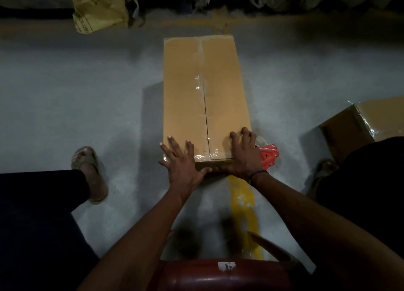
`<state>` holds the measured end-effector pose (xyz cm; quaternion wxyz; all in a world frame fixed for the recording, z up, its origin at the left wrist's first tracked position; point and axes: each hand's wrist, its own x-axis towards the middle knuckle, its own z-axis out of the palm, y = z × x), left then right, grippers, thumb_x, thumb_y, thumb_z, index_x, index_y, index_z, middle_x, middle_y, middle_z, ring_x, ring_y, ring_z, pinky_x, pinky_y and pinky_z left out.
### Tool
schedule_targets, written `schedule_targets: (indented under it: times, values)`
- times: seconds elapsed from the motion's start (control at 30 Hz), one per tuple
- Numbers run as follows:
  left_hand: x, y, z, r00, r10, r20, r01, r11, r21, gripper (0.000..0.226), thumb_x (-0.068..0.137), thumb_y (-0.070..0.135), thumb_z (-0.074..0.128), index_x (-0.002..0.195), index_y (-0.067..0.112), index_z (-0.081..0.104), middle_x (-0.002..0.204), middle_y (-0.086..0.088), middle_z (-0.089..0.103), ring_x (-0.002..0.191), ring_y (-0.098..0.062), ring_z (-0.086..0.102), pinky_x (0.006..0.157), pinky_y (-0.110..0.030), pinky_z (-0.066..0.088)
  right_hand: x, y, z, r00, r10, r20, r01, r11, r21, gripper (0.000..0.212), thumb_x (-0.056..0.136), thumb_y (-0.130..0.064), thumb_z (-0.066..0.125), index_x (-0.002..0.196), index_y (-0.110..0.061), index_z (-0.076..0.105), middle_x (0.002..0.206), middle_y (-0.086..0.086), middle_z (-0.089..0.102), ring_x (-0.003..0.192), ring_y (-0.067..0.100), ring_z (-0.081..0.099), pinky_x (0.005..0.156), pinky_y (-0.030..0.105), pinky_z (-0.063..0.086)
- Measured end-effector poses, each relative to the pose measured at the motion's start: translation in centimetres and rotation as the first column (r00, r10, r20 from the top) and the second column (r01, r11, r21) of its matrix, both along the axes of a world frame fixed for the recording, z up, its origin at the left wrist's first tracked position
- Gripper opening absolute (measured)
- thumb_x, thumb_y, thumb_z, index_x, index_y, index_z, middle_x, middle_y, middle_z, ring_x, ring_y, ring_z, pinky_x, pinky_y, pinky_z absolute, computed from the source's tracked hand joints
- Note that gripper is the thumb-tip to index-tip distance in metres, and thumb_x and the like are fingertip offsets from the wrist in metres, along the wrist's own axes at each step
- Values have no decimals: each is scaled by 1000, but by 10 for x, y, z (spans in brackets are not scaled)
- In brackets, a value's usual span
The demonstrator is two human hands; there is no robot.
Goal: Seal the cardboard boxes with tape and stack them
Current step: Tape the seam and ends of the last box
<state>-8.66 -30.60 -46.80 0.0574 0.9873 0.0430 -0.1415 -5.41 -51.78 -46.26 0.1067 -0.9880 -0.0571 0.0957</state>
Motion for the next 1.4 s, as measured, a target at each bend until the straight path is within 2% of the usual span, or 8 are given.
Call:
schedule_targets:
  times: [0.17,0.33,0.47,0.57,0.7,0.93,1.17,1.4]
  values:
    - [4,-2,1,1000,2,-6,-2,999,45,98,84,70,64,156,23,17,164,-34,-14,147,-66,-2,101,-75,36,2,3,-1,999,-44,15,44,998,49,105,52,-69,85,134,-21,39,145,16,29,131,39,32,76,48,57]
    - [3,12,4,997,-56,-49,59,997,51,102,86,17,80,159,24,8,164,-33,-15,147,-65,3,105,-69,41,8,-10,4,1000,-5,4,5,991,133,82,62,-4,83,130,-22,41,142,11,26,129,34,31,79,48,61]
    - [-2,24,8,999,50,3,-47,960,-278,139,56,57,95,161,28,9,168,-14,-15,154,-48,-4,113,-68,29,5,-16,14,998,-54,-39,62,958,281,101,49,-37,89,136,-25,39,145,10,21,132,35,27,94,52,54]
    - [1,12,19,964,264,-7,-241,869,-433,157,41,92,76,162,26,2,170,-4,-7,157,-35,-4,115,-67,23,-2,-10,17,978,-195,-79,209,874,439,124,40,-76,79,144,-30,32,155,11,11,143,37,17,108,52,37]
    - [11,3,22,886,461,-36,-411,750,-518,157,41,99,64,163,22,1,171,-2,-2,158,-27,3,117,-64,21,1,5,15,911,-395,-115,402,796,453,129,46,-82,82,148,-33,21,164,12,-4,150,43,8,113,55,32]
    - [27,11,11,790,605,-101,-555,634,-539,143,54,57,97,162,14,13,165,-12,28,150,-35,30,116,-53,33,8,-6,0,820,-490,-295,568,631,529,159,27,-77,91,155,-26,11,151,9,47,136,34,47,111,53,45]
    - [19,61,7,821,552,-144,-458,488,-743,96,59,24,101,141,14,53,135,-6,64,122,-24,62,100,-35,53,3,-20,5,826,-453,-334,559,589,584,115,48,-47,100,144,-17,44,137,5,59,125,28,55,102,43,50]
    - [28,96,6,835,426,-348,-490,287,-824,85,72,-11,86,147,0,47,148,-18,55,134,-30,56,111,-45,47,10,-31,15,815,-384,-434,578,590,564,108,60,-30,98,150,-15,40,145,10,53,130,31,51,104,46,48]
